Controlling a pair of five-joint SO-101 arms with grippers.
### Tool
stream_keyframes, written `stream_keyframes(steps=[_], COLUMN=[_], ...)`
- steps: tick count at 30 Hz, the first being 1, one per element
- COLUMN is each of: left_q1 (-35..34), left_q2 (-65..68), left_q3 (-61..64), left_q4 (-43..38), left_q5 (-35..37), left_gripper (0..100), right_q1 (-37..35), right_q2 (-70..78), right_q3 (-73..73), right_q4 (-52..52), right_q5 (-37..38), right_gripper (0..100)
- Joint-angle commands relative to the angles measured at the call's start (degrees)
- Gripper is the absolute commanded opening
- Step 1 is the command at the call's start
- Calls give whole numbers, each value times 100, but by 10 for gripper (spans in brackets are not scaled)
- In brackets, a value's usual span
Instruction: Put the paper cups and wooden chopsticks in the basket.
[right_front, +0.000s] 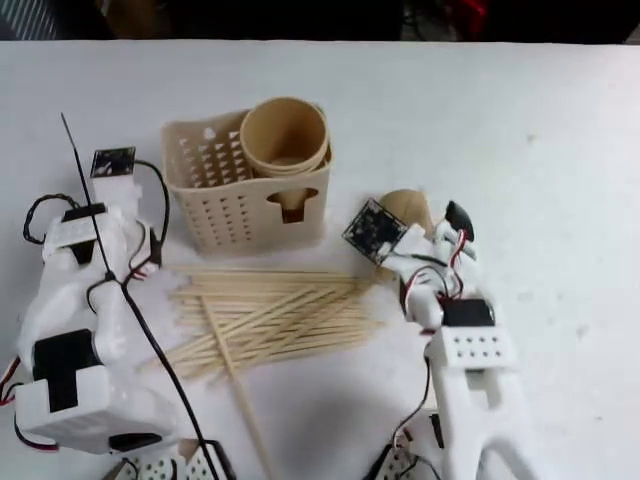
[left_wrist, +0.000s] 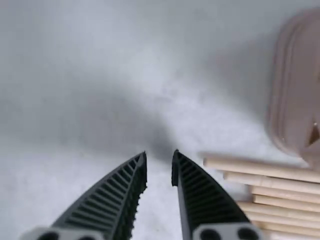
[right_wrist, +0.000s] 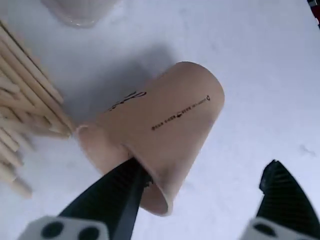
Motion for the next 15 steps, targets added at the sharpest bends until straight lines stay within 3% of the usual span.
stream_keyframes(steps=[1, 3, 10, 15], left_q1=[75, 75, 75, 75], left_q2=[-13, -13, -31, -40], left_q3=[-18, -18, 79, 79], left_q4=[-70, -70, -167, -167], left_q5=[-44, -44, -44, -44], left_gripper=[98, 98, 98, 98], right_q1=[66, 75, 75, 338], right_q2=[637, 945, 1165, 1051], right_q3=[-53, -70, -70, -149], right_q4=[-716, -919, -1033, -971], right_q5=[-211, -237, -255, -862], right_gripper=[332, 307, 22, 17])
